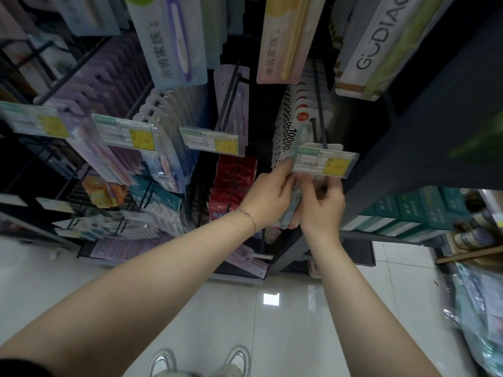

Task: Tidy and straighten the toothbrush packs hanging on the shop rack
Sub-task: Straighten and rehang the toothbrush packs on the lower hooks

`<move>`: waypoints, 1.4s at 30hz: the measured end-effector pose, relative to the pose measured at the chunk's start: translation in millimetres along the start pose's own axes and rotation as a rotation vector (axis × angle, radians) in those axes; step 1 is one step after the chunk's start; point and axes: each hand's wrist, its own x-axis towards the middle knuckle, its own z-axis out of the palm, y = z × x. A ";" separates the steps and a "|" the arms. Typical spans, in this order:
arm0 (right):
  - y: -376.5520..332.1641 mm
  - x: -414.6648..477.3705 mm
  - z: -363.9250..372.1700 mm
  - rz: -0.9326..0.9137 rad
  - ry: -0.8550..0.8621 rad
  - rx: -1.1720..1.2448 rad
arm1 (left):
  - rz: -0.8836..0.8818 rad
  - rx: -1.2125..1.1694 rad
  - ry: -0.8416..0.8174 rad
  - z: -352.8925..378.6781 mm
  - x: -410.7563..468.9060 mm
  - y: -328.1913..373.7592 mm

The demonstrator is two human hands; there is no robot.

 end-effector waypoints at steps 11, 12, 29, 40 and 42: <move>4.5 -8.7 -1.5 -0.144 0.036 -0.080 | -0.011 -0.063 0.040 3.7 -11.3 -7.9; 3.6 -6.3 -2.1 -0.151 0.050 -0.081 | 0.004 -0.077 0.039 3.7 -8.8 -5.0; -4.8 1.0 -4.5 -0.053 0.040 -0.063 | 0.029 -0.076 0.067 4.5 0.1 -4.8; -5.6 -1.9 -6.4 -0.029 0.046 -0.090 | -0.007 -0.159 0.092 7.2 -3.6 -6.1; -6.1 -1.6 -7.2 -0.023 0.040 -0.065 | -0.010 -0.149 0.080 6.6 -1.8 -4.0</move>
